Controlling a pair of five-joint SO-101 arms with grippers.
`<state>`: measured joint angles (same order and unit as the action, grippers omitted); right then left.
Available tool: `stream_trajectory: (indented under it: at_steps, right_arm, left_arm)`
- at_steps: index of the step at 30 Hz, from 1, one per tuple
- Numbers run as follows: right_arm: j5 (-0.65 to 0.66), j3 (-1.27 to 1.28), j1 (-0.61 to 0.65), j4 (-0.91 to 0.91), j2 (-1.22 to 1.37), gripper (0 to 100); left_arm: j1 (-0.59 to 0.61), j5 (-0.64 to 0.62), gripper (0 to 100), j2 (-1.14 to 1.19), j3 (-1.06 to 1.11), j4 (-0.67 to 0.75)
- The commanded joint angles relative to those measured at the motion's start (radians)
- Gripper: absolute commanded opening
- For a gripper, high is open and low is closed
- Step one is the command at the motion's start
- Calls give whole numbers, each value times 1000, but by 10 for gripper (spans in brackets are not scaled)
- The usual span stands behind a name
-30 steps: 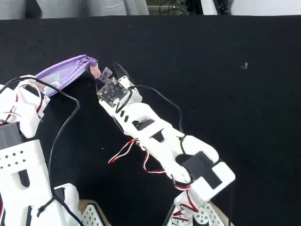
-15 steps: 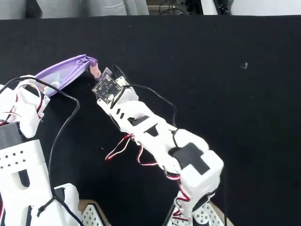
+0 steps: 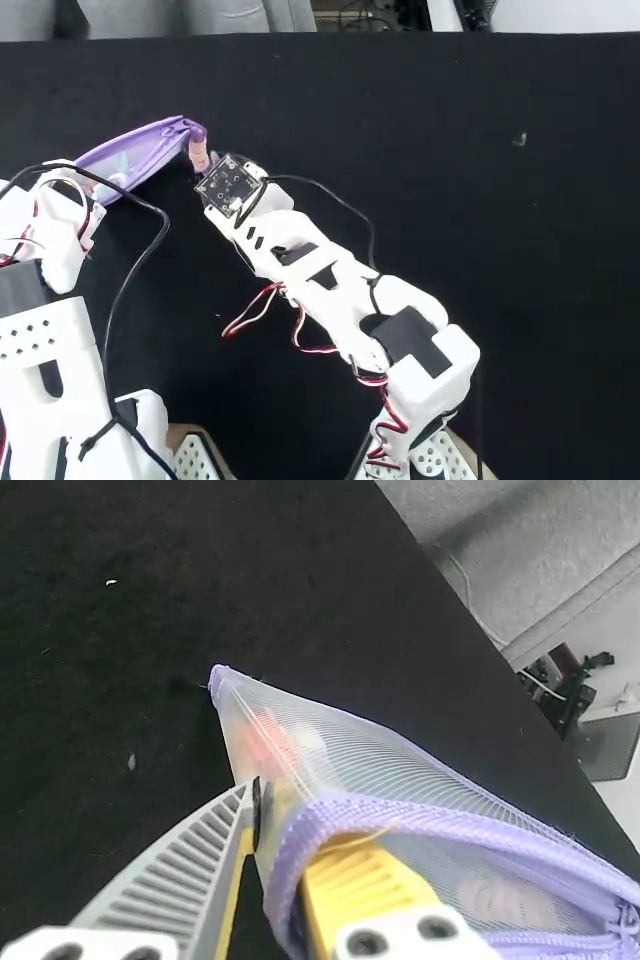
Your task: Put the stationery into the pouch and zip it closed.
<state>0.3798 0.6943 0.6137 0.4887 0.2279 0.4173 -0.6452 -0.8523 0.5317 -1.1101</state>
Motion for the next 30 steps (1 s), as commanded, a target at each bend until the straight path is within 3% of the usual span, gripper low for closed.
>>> stream_trajectory:
  at_steps: [1, 9, 13, 20, 26, 30]
  right_arm:
    - [78, -2, 11, 18, -62, 11]
    - [98, 15, 6, 17, -93, 11]
    - [153, 19, 11, -109, -189, 11]
    - [78, 10, 12, -353, -404, 11]
    - [54, 5, 29, -419, -456, 11]
    - [54, 5, 26, -417, -455, 11]
  left_arm:
    - [10, -8, 29, -14, -13, 20]
    - [10, 11, 29, -9, -10, 26]
    - [12, 11, 30, -17, 18, 51]
    - [8, 54, 30, -18, 25, 72]
    - [10, 78, 30, -20, 19, 75]
    - [12, 110, 119, -20, -18, 68]
